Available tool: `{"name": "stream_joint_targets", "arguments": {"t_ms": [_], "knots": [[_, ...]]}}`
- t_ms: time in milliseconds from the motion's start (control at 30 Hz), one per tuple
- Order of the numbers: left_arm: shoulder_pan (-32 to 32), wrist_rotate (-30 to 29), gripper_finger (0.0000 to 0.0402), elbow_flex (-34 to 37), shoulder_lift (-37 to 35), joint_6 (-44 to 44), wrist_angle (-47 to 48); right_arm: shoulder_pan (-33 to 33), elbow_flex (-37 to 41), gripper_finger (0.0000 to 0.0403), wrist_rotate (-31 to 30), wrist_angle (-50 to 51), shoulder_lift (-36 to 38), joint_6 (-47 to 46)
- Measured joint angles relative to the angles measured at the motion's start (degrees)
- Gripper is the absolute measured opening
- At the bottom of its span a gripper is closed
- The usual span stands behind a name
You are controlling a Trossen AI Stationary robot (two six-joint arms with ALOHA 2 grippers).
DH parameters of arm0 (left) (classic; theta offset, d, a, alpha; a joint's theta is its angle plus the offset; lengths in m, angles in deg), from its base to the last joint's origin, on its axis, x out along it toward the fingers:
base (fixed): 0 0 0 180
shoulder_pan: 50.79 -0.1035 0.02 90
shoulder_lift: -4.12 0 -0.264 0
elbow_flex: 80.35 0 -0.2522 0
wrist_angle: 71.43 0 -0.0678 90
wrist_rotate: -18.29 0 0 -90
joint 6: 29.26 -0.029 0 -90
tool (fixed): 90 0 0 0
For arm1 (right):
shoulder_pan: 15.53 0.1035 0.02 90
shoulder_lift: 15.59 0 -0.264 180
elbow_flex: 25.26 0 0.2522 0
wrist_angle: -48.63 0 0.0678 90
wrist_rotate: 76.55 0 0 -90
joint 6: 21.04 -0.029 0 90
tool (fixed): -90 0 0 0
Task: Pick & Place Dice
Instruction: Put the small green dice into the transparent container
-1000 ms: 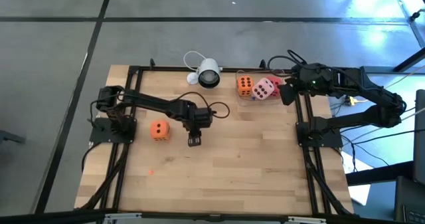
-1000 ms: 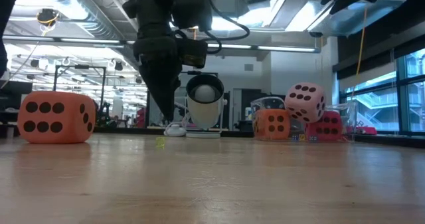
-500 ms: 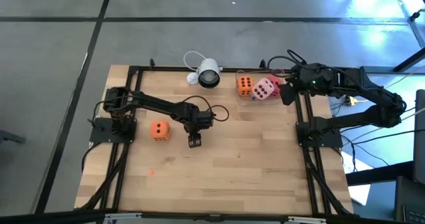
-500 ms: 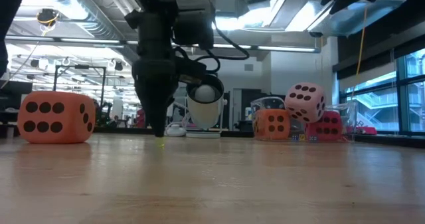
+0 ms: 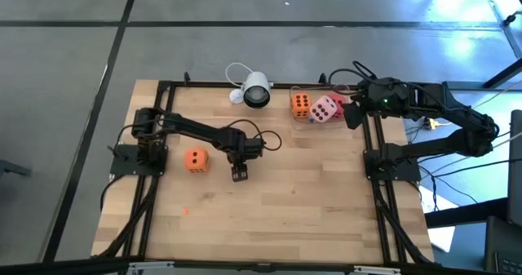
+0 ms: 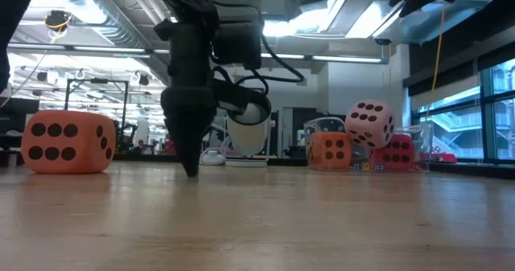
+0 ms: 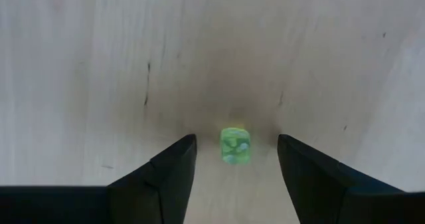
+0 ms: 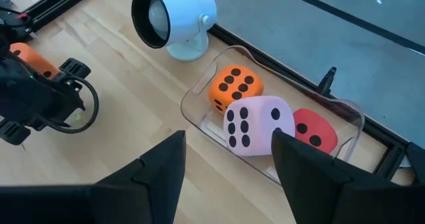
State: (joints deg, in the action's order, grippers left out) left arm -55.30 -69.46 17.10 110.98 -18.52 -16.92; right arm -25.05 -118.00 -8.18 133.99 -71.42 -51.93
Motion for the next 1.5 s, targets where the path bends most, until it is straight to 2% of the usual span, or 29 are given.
{"name": "stream_joint_targets", "arguments": {"t_ms": [233, 333, 467, 567, 667, 767, 900, 1133, 1300, 1400, 1500], "knots": [[0.0, -0.1, 0.0211, 0.0, 0.6, 1.9, -0.1, 0.0, 0.0, 0.0221, 0.0, 0.0, 0.0, 0.0], [0.0, -0.1, 0.0196, 0.0, 0.7, 1.7, 0.2, 0.0, 0.0, 0.0221, 0.0, 0.0, 0.0, 0.1], [0.0, -0.1, 0.0145, 0.1, 0.7, 2.4, -0.2, 0.0, 0.0, 0.0221, 0.0, 0.0, 0.0, 0.1], [-0.6, -0.2, 0.0082, 0.1, 0.8, 6.4, -0.1, 0.0, 0.0, 0.0221, 0.0, 0.0, 0.0, 0.1], [-1.4, 2.5, 0.0021, 0.1, 0.8, 9.0, 0.0, 0.0, 0.0, 0.0221, -1.6, 0.0, 0.0, -0.1], [-2.3, 6.3, 0.0013, 0.1, 0.8, 11.6, -0.1, 0.4, 0.0, 0.0221, -4.4, -0.2, 0.0, -0.4], [-3.0, 10.7, 0.0011, 0.3, 0.3, 16.1, -2.3, 1.7, 0.0, 0.0221, -4.9, -2.4, 0.0, 1.6], [-3.4, 14.1, 0.001, 0.3, -6.0, 25.8, -21.8, 4.4, 0.0, 0.0221, -1.5, -4.6, -1.1, 8.4], [-4.9, 12.7, 0.001, 0.3, -12.4, 32.6, -39.6, 7.3, 0.0, 0.0221, -5.5, -7.4, -1.7, 12.2], [-5.9, 12.9, 0.001, 0.2, -16.4, 35.7, -51.4, 9.4, 0.0, 0.0221, -6.7, -13.2, -2.0, 16.7], [-8.1, 13.2, 0.001, 0.1, -18.3, 40.3, -59.7, 12.2, 0.0, 0.0221, -6.0, -21.5, -3.3, 27.1]]}}
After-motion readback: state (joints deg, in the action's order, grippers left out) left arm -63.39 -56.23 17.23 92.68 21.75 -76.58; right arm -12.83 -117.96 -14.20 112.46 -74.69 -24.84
